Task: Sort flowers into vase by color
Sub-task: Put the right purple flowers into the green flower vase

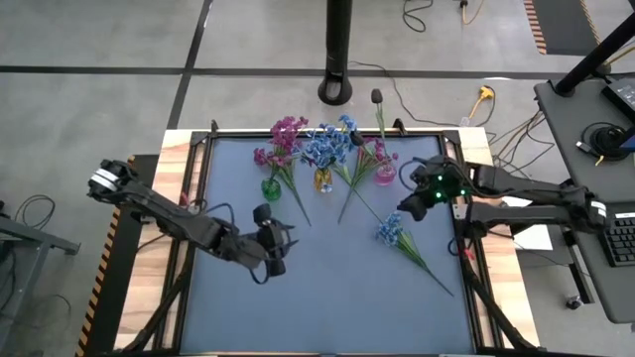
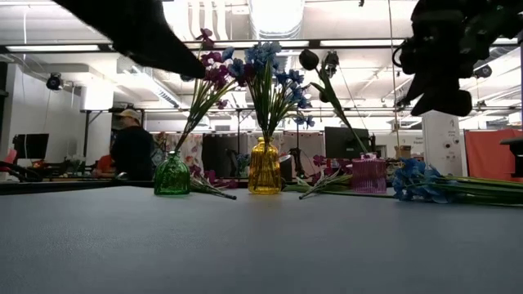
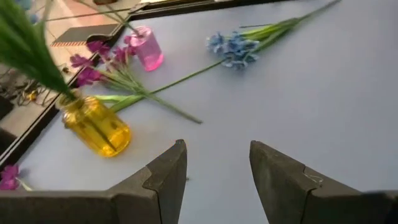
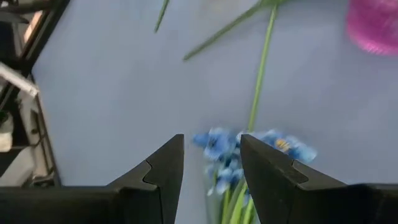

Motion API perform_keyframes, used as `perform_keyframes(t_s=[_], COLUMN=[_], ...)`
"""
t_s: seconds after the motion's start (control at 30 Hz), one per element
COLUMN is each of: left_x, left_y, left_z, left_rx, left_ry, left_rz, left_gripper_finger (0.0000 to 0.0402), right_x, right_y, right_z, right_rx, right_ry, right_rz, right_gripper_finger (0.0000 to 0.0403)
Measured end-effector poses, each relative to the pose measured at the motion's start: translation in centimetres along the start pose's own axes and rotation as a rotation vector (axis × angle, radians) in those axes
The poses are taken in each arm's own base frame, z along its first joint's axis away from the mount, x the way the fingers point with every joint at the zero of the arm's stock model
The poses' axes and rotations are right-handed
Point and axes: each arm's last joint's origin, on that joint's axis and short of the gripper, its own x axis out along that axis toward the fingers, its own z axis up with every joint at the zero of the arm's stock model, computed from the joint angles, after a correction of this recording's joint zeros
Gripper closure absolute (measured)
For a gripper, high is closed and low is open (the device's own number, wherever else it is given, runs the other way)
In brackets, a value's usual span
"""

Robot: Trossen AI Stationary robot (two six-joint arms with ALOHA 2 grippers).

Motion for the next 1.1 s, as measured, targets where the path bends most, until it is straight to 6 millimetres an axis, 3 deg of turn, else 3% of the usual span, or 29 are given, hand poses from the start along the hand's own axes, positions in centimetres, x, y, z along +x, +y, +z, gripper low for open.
perform_keyframes(t_s=[0.17,0.37,0.63,1.1], left_x=[2.2,7.1,12.7,17.9], left_y=[-1.3,-2.0,-2.9,-2.9], left_z=[1.3,2.0,0.2,-3.5], left_rx=[0.023,0.046,-0.019,-0.134], left_ry=[0.028,0.034,-0.108,-0.192], left_rz=[0.027,0.098,0.256,0.304], left_gripper_finger=[0.0242,0.0242,0.0242,0.0199], right_x=[0.3,0.5,0.5,0.5], right_y=[1.0,1.4,1.4,1.2], right_z=[-0.8,-1.2,-1.2,-1.1], right_rx=[-0.001,-0.030,-0.065,-0.105], right_ry=[0.024,0.027,0.000,-0.039], right_rz=[0.002,-0.003,-0.036,-0.087], right_gripper_finger=[0.0252,0.0252,0.0252,0.0252])
